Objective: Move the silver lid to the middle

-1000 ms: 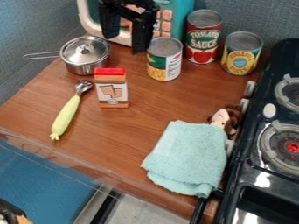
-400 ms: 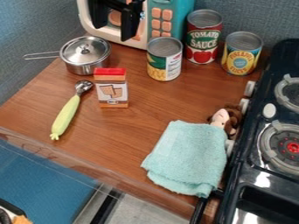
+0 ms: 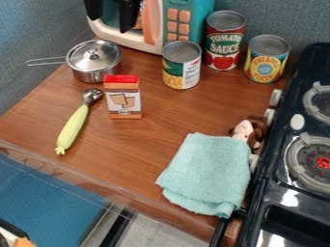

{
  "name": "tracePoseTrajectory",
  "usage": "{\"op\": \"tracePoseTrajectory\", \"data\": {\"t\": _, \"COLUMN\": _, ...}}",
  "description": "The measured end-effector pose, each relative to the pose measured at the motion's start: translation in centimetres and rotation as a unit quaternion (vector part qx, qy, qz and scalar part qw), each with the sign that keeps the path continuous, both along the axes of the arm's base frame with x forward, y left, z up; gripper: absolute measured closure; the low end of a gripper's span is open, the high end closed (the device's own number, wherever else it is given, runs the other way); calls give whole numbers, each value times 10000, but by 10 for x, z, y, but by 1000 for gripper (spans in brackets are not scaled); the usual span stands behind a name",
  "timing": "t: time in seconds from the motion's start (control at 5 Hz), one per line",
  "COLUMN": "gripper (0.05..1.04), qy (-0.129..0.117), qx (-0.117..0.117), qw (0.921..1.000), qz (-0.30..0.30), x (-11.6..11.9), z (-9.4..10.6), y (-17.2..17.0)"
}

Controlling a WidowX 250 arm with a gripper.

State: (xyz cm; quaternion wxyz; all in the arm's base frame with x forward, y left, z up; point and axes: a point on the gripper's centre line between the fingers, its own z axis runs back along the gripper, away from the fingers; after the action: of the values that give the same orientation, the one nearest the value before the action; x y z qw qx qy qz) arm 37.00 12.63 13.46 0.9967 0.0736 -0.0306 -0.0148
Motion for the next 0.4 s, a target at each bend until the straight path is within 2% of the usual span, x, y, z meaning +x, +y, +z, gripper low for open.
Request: {"op": "tracePoseTrajectory", "data": {"t": 0.4, "gripper": 83, "qy": -46, "qx": 66, "qw": 9989, "qz": 454, "x": 15, "z": -10, "y": 30}}
